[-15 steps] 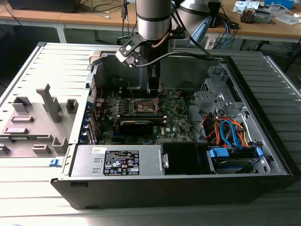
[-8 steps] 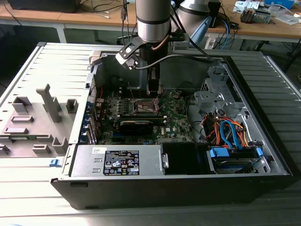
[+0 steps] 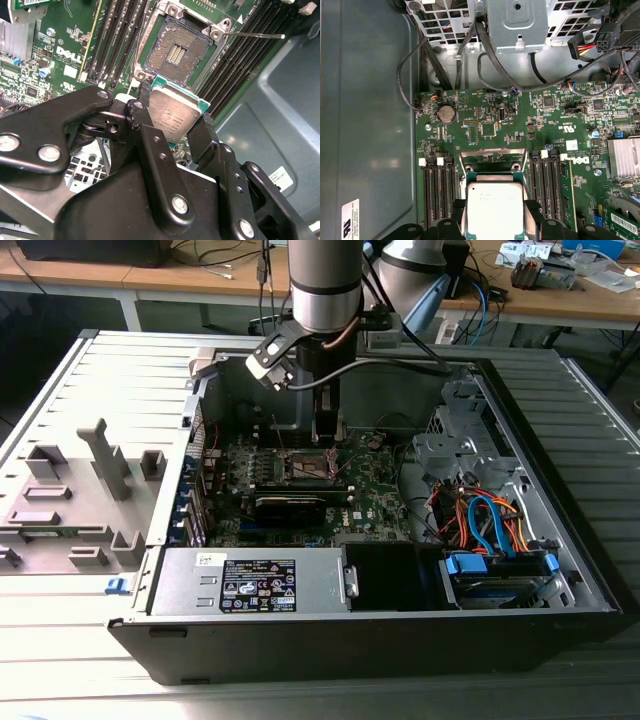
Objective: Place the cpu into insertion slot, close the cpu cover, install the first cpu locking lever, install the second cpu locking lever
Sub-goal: 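Place the cpu into insertion slot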
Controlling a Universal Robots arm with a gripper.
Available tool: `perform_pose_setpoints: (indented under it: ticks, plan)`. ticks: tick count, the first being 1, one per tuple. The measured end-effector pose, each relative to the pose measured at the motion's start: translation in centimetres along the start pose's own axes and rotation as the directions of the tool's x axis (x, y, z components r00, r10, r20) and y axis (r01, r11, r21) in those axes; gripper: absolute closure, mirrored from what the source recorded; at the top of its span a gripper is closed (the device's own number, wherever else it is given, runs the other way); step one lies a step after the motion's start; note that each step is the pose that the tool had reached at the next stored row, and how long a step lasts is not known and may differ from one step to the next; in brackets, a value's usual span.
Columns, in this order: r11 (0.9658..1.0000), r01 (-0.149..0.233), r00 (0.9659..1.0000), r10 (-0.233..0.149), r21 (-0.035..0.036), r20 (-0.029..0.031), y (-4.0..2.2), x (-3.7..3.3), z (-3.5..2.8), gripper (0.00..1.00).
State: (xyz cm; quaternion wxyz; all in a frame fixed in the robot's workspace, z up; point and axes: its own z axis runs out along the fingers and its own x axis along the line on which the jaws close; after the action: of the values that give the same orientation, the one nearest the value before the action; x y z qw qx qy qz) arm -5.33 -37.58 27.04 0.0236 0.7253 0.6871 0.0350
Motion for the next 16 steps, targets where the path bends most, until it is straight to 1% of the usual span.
perform_pose_setpoints:
  ticks: [6, 11, 16]
  plan:
    - [1.0, 0.0, 1.0, 0.0, -0.0001, 0.0015, -0.14, -0.01, 0.14, 0.46]
    - [1.0, 0.006, 1.0, -0.006, 0.0, 0.0014, -0.29, -0.02, 0.25, 0.46]
    - [0.9993, 0.038, 0.9993, -0.038, 0.0005, 0.001, -0.38, -0.02, 0.36, 0.46]
